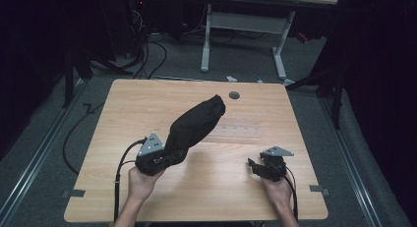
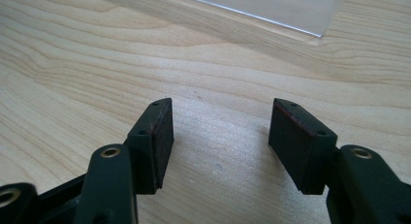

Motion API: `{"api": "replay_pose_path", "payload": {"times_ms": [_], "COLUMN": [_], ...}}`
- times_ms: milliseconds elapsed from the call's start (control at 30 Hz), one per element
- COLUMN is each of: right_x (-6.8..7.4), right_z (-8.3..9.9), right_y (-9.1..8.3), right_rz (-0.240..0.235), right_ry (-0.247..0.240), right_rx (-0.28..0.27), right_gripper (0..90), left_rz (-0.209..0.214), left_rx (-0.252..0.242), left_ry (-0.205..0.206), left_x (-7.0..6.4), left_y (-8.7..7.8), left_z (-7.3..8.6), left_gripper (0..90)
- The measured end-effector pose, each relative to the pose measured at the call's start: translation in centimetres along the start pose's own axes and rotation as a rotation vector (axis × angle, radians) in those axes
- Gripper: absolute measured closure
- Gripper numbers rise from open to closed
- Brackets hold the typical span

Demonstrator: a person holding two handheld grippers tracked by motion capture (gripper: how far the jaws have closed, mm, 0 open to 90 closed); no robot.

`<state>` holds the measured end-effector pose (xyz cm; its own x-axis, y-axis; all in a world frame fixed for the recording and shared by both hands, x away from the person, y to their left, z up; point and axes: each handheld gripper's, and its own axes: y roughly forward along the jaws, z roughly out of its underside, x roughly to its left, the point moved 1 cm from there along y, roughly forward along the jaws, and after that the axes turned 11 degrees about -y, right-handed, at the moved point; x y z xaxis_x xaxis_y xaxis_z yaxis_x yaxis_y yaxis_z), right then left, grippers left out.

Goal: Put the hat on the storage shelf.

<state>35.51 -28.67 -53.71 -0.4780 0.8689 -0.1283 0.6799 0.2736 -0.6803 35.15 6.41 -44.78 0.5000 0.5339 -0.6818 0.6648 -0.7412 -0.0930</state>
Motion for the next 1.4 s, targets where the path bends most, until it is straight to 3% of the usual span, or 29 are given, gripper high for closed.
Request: {"api": "replay_pose_path", "payload": {"times_ms": [133,967,1400], "right_x": [0.3,0.3,0.3], "right_z": [-0.1,-0.1,-0.1], "right_y": [0.1,0.1,0.1], "right_rz": [0.017,0.019,0.02], "right_ry": [-0.027,-0.027,-0.028], "right_rx": [0.008,0.009,0.009], "right_gripper": [41.4,40.5,40.0], "left_rz": [-0.004,0.02,0.013], "left_rx": [-0.028,-0.124,-0.143], "left_ry": [-0.005,-0.031,-0.008], "left_x": [0.0,0.3,0.2], "left_y": [0.1,2.2,5.6], "left_z": [-0.7,-5.1,-6.1], "left_gripper": [86.3,86.2,86.2]}}
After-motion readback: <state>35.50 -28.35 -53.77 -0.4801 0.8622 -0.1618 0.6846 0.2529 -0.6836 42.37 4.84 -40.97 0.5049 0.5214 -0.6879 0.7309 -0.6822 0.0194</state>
